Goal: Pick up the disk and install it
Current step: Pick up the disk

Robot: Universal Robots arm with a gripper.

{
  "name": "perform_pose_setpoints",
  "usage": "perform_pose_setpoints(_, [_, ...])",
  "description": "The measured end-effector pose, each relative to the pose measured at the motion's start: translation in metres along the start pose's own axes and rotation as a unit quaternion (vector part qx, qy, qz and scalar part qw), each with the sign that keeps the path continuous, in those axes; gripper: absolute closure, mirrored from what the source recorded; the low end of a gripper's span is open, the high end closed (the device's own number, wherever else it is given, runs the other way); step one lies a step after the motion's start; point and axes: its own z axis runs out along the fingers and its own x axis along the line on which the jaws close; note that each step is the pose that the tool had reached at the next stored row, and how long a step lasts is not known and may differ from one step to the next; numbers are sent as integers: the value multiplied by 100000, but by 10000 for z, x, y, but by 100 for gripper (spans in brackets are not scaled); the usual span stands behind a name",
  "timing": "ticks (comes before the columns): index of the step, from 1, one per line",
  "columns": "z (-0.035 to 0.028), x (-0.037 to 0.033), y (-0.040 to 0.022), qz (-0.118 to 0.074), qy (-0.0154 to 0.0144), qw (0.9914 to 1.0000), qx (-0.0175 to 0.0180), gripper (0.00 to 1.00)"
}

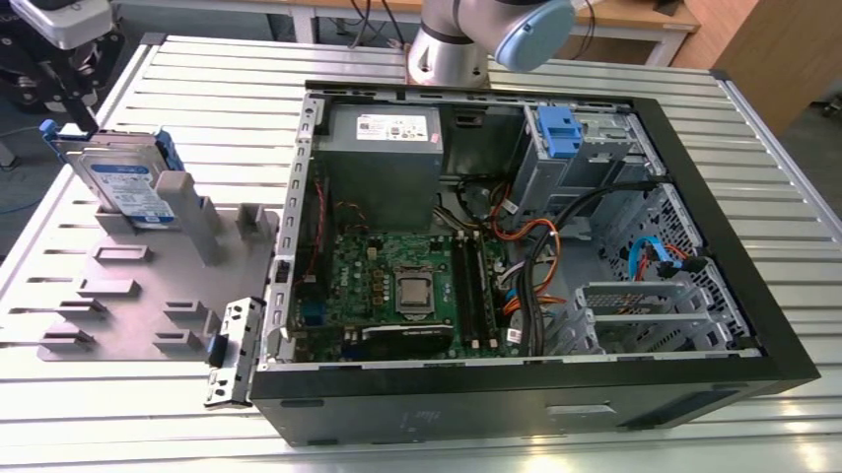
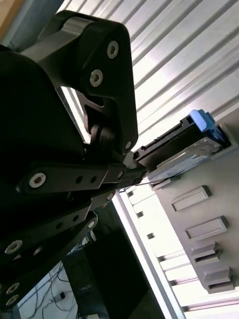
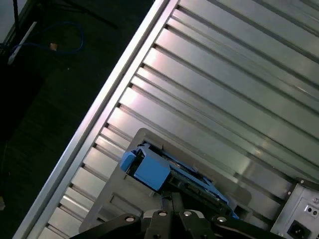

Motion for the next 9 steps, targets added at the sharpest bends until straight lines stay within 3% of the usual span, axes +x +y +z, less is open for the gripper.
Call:
perform_pose_setpoints(5, [2, 0, 0, -4545, 174, 99896, 75, 89])
perform_pose_setpoints(9, [4, 0, 0, -8157, 310, 99666, 133, 89])
